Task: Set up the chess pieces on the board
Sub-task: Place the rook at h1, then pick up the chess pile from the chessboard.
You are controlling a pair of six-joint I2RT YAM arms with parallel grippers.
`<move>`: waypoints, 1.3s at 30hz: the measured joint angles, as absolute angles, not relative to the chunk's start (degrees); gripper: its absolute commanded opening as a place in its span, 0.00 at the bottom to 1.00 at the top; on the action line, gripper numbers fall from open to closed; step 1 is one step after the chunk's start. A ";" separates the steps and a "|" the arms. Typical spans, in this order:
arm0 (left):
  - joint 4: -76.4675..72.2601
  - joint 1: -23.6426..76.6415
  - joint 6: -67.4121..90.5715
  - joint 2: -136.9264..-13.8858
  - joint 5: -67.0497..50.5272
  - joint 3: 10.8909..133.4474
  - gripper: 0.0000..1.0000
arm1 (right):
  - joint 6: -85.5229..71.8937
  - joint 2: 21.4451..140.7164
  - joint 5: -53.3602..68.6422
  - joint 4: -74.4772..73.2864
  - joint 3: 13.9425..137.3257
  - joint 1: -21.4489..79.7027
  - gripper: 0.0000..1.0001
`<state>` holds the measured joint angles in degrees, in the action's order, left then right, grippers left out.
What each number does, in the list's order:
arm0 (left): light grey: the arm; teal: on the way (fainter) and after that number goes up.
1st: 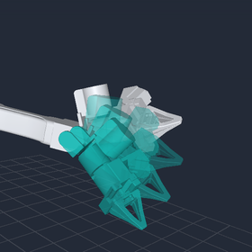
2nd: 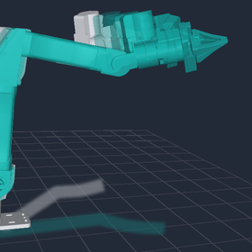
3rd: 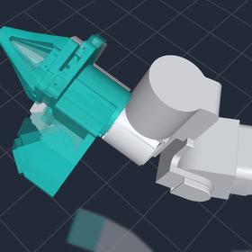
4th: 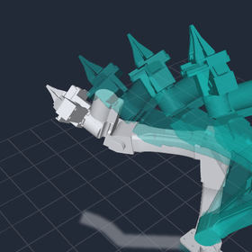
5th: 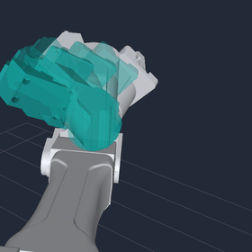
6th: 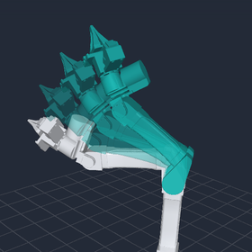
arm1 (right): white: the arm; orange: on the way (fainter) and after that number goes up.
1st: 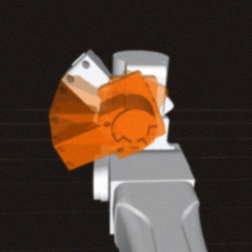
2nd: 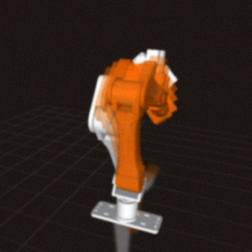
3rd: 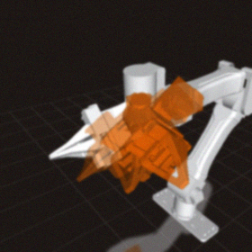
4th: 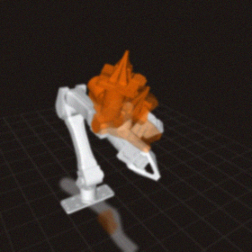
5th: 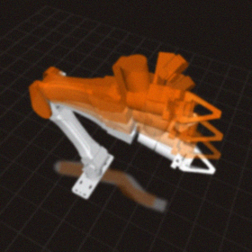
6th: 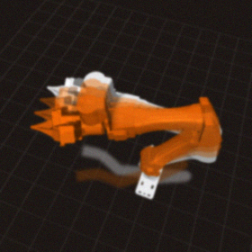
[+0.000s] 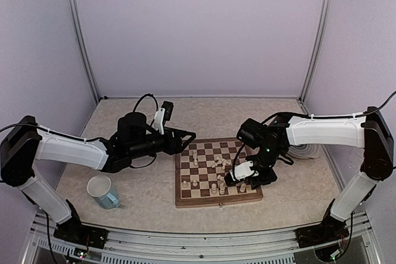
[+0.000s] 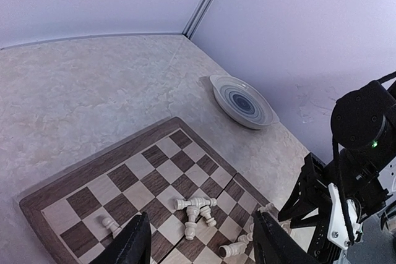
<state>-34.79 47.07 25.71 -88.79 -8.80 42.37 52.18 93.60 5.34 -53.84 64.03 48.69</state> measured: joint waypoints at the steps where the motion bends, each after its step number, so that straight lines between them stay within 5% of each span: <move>1: -34.87 47.07 25.71 -88.90 -8.82 42.37 0.56 | 52.21 93.60 5.37 -53.84 64.03 48.69 0.26; 19: -33.74 47.07 25.74 -89.23 -8.47 42.39 0.56 | 51.16 93.54 12.27 -56.18 74.61 47.86 0.28; 29: -19.86 48.03 25.34 -88.77 1.10 46.68 0.55 | 43.90 97.73 16.82 -42.83 80.23 40.16 0.30; 39: -10.85 46.68 30.02 -86.83 9.06 47.24 0.55 | 30.20 111.44 19.03 -34.35 89.30 43.03 0.44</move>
